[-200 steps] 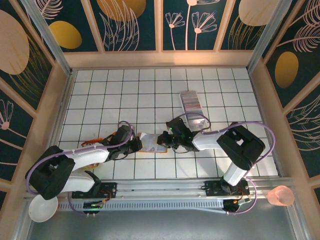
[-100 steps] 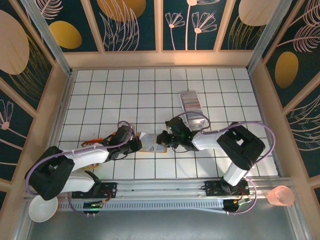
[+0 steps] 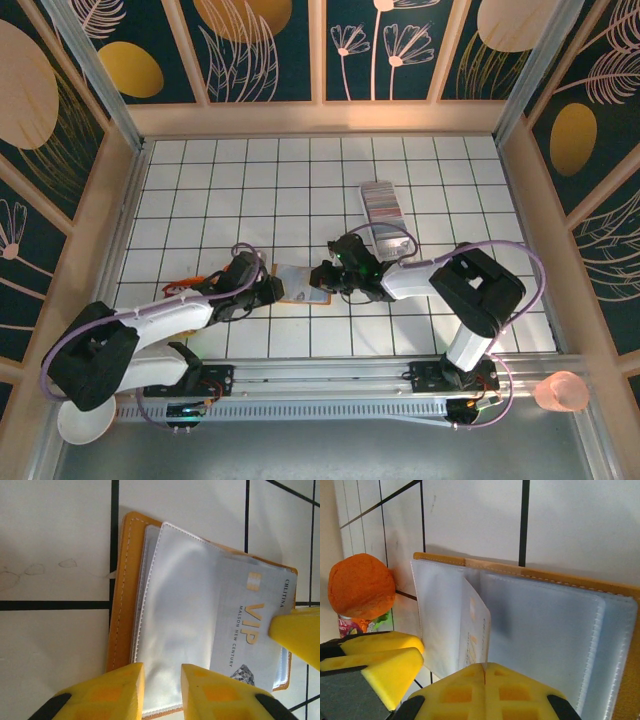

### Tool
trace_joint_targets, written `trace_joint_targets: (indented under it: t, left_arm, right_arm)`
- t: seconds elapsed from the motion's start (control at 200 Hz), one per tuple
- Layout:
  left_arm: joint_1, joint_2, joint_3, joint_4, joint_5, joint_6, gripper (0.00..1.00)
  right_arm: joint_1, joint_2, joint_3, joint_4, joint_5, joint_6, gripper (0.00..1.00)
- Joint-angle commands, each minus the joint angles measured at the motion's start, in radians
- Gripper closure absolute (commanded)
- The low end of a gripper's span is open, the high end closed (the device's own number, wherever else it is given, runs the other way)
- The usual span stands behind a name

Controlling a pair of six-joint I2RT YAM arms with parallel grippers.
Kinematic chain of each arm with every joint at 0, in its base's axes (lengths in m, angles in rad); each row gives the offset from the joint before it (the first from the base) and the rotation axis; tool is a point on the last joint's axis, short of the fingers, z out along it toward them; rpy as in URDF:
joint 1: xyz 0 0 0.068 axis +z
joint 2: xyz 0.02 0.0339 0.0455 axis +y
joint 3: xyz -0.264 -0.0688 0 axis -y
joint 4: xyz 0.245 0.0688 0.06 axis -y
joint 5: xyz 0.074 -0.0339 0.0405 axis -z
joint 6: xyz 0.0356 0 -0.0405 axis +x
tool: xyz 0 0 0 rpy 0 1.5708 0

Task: Put the credit cards into the card holder

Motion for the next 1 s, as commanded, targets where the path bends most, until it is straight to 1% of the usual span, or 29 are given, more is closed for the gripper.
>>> trace_joint_targets:
  t: [0.0,0.095,0.195,0.626,0.916,0.996]
  left_arm:
    - [-0.001,-0.036,-0.018,-0.045,-0.04,0.004,0.73]
    - [-0.002,-0.053,-0.025,-0.062,-0.069,0.004,0.72]
    - [-0.002,-0.049,-0.031,-0.067,-0.081,0.004,0.72]
    - [-0.002,0.014,-0.035,-0.053,-0.062,0.011,0.85]
    - [-0.005,0.031,-0.035,-0.045,-0.029,0.014,0.92]
    - [-0.007,0.029,-0.035,-0.044,-0.022,0.013,0.92]
  right_arm:
    - [0.013,0.024,0.021,-0.009,0.019,0.002,1.0]
    - [0.012,0.025,0.021,-0.013,0.022,0.002,1.0]
    - [0.012,0.025,0.021,-0.013,0.025,0.002,1.0]
    - [0.017,0.029,0.024,0.023,0.013,-0.006,1.0]
    - [0.026,0.041,0.03,0.03,0.006,-0.006,1.0]
    - [0.029,0.048,0.036,0.039,-0.001,-0.008,1.0]
